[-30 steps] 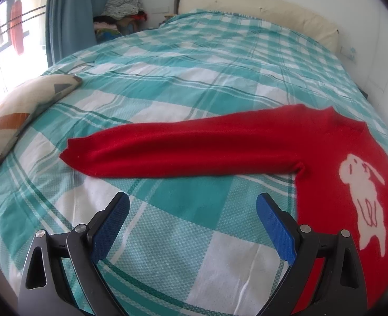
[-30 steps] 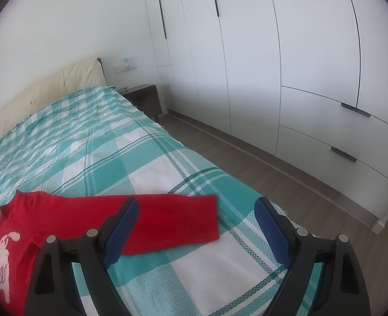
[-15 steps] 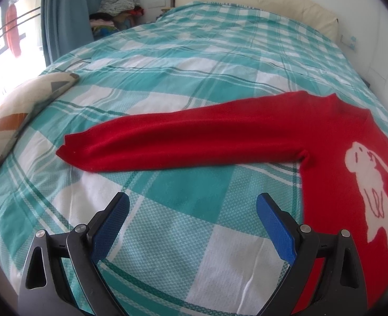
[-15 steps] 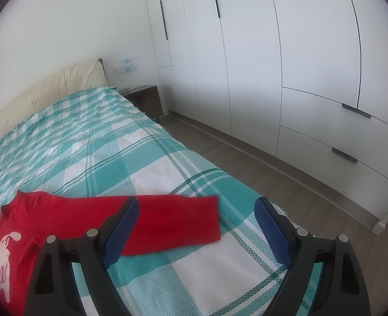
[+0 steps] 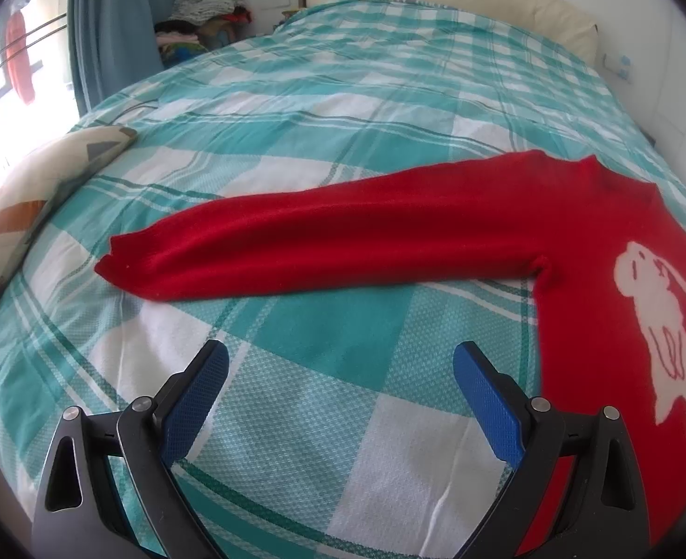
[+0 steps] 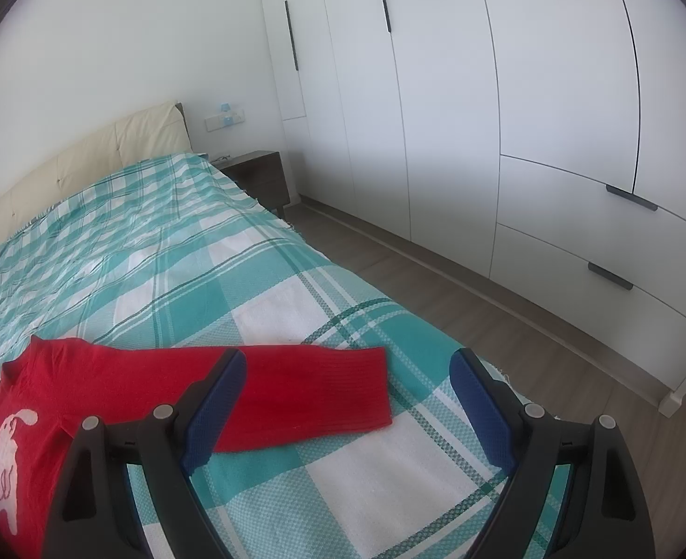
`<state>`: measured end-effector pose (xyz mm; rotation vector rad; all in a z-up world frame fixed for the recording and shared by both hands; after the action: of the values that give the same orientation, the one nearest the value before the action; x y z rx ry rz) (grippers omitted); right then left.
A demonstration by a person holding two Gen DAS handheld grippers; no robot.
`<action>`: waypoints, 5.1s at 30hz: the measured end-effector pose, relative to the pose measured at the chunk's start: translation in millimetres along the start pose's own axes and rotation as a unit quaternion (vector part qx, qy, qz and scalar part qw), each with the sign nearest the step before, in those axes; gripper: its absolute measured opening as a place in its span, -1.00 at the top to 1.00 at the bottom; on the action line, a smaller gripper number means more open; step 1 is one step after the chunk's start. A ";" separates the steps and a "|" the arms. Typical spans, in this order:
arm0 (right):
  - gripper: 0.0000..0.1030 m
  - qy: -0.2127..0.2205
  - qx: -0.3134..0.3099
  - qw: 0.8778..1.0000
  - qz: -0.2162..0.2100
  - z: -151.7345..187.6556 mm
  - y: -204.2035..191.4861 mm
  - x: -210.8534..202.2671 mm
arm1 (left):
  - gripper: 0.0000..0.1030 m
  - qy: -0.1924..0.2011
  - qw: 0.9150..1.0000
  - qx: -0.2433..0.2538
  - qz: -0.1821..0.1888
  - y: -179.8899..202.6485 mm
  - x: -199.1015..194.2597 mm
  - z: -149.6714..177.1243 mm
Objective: Fold small clothes
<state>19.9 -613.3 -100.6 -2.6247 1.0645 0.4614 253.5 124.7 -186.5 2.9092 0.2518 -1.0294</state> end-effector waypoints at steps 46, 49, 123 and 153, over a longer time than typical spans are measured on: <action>-0.71 -0.050 0.182 0.966 -0.175 12.6 -6.7 -4.4 | -0.99 0.061 0.995 0.037 0.064 28.5 -22.6 -15.7; -0.71 -0.111 0.292 0.930 -0.194 39.8 1.4 4.8 | -0.99 0.067 0.996 0.034 0.058 25.7 -22.6 -18.8; -0.60 -0.031 -0.182 0.945 -0.270 98.3 -202.8 -48.0 | -0.99 0.021 0.998 0.019 0.049 16.3 -4.2 3.1; -0.60 -0.027 -0.213 0.948 -0.236 113.0 -196.8 -40.7 | -0.99 0.012 0.995 -0.060 0.080 -4.2 -5.6 -9.3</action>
<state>110.5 -410.6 -162.6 -3.0813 0.3070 0.7027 254.2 129.0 -175.6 2.7836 0.0776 -0.9214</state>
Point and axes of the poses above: each gripper's, at about its wrist camera, not at the fingertips, and x roughly the way its jaws point, y to its right, z to its underside, the point moved 10 cm from there along x, roughly the way its jaws point, and after that the axes turned 11 degrees about y, right-handed, at the moved point
